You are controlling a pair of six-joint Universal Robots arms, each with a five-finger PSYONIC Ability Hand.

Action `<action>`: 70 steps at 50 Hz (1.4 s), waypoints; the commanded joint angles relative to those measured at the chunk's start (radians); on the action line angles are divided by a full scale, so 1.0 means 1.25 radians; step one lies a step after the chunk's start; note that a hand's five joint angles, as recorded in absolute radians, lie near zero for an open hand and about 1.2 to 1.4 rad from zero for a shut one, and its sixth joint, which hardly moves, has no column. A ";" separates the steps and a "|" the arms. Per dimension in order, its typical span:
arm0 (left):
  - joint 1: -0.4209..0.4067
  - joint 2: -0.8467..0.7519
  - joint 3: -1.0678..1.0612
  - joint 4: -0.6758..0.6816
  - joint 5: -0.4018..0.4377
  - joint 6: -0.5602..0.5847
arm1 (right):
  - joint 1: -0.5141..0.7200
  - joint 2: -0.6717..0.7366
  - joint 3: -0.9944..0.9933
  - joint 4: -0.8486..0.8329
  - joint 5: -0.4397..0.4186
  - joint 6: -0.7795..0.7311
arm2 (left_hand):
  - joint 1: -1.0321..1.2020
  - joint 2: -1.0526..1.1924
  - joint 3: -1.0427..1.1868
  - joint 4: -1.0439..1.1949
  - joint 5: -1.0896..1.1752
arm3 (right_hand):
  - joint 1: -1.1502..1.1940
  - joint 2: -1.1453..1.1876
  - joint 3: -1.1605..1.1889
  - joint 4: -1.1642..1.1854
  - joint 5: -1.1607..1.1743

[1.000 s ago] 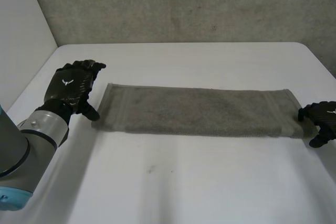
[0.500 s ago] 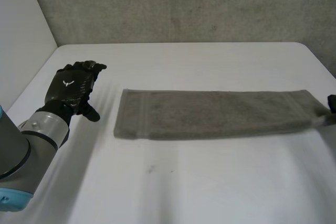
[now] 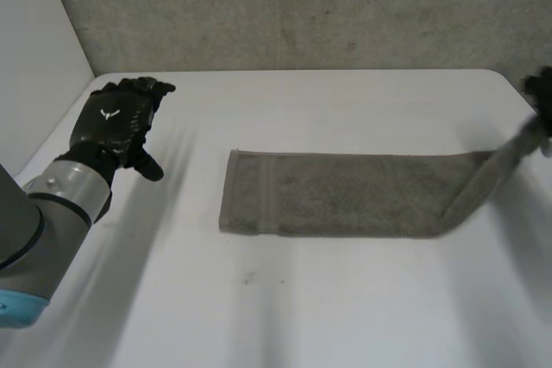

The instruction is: Fold the towel.

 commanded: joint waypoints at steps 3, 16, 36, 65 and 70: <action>-0.010 -0.006 0.149 -0.142 -0.006 0.000 | 0.359 0.091 -0.118 0.004 -0.017 -0.007 | 0.005 0.013 0.012 0.013 0.004 | 0.355 0.176 0.166 0.160 0.193; -0.067 -0.066 0.289 -0.229 -0.103 0.002 | 0.645 0.328 -0.264 -0.004 -0.059 -0.025 | 0.001 0.008 0.007 0.008 -0.001 | 0.355 0.176 0.166 0.160 0.193; -0.083 -0.130 0.299 -0.193 -0.104 0.002 | 0.683 0.254 -0.231 0.041 -0.040 0.079 | 0.005 0.013 0.012 0.013 0.004 | -0.622 -0.801 -0.812 -0.818 -0.784; -0.258 -0.474 0.365 -0.131 -0.175 0.078 | 0.252 0.094 0.195 0.047 -0.051 0.298 | 0.015 0.023 0.021 0.022 0.013 | -0.091 -0.271 -0.281 -0.287 -0.253; -0.266 -0.476 0.355 -0.132 -0.189 0.098 | 0.252 0.100 0.195 0.039 -0.039 0.264 | 0.012 0.020 0.019 0.020 0.011 | 0.354 0.175 0.164 0.159 0.192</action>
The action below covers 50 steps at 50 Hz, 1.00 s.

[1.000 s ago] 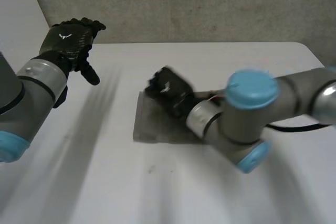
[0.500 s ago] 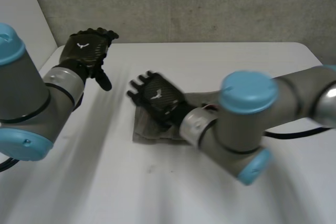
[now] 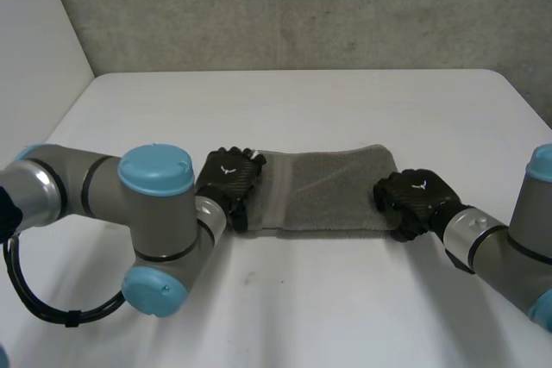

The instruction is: Fold the towel.

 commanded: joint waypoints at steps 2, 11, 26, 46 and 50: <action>-0.011 -0.005 -0.012 0.001 -0.032 0.036 | 0.002 0.023 -0.004 -0.025 0.023 -0.056 | 0.013 0.021 0.020 0.021 0.011 | 0.586 0.492 0.505 0.506 0.529; -0.043 0.081 -0.049 0.001 -0.039 0.033 | 0.022 -0.062 -0.076 -0.054 0.089 -0.197 | 0.011 0.018 0.018 0.018 0.009 | 0.586 0.492 0.505 0.506 0.529; 0.025 0.308 -0.154 -0.006 -0.105 0.041 | 0.388 0.113 -0.342 -0.017 0.069 -0.311 | 0.002 0.009 0.009 0.009 -0.001 | 0.586 0.492 0.505 0.506 0.529; 0.068 0.320 -0.135 0.049 -0.095 0.033 | 0.459 0.087 -0.301 -0.017 0.132 -0.237 | 0.018 0.025 0.025 0.025 0.016 | -0.392 -0.485 -0.472 -0.471 -0.448; 0.062 0.300 -0.098 0.056 -0.097 0.028 | 0.368 -0.006 -0.252 -0.016 0.158 -0.074 | 0.021 0.028 0.028 0.028 0.018 | -0.392 -0.485 -0.472 -0.471 -0.448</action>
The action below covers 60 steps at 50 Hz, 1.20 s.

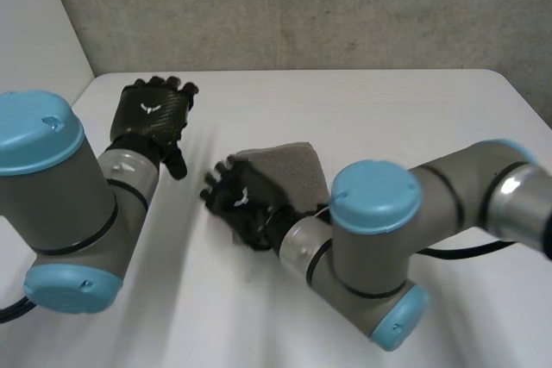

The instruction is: Fold the towel.

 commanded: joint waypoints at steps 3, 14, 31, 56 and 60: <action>-0.024 -0.066 0.101 0.020 0.013 -0.034 | -0.128 -0.172 0.081 0.007 0.066 0.269 | 0.021 0.029 0.028 0.029 0.018 | -0.035 -0.046 -0.032 -0.049 -0.054; -0.100 -0.285 0.292 -0.145 0.075 -0.196 | -0.266 -0.084 -0.018 0.165 -0.055 0.562 | 0.021 0.029 0.028 0.029 0.018 | -0.035 -0.046 -0.032 -0.049 -0.054; -0.086 -0.399 0.341 -0.291 -0.022 -0.209 | -0.258 0.170 -0.223 0.244 -0.042 0.363 | 0.016 0.024 0.023 0.025 0.013 | -0.035 -0.046 -0.032 -0.049 -0.054; 0.053 0.098 0.289 -0.355 -0.008 -0.184 | -0.349 -0.382 -0.068 0.220 0.229 0.367 | 0.009 0.017 0.016 0.018 0.006 | -0.035 -0.046 -0.032 -0.049 -0.054; 0.079 0.131 0.311 -0.388 0.073 -0.191 | -0.390 -0.423 -0.061 0.229 0.224 0.350 | 0.002 0.010 0.009 0.011 -0.001 | -0.035 -0.046 -0.032 -0.049 -0.054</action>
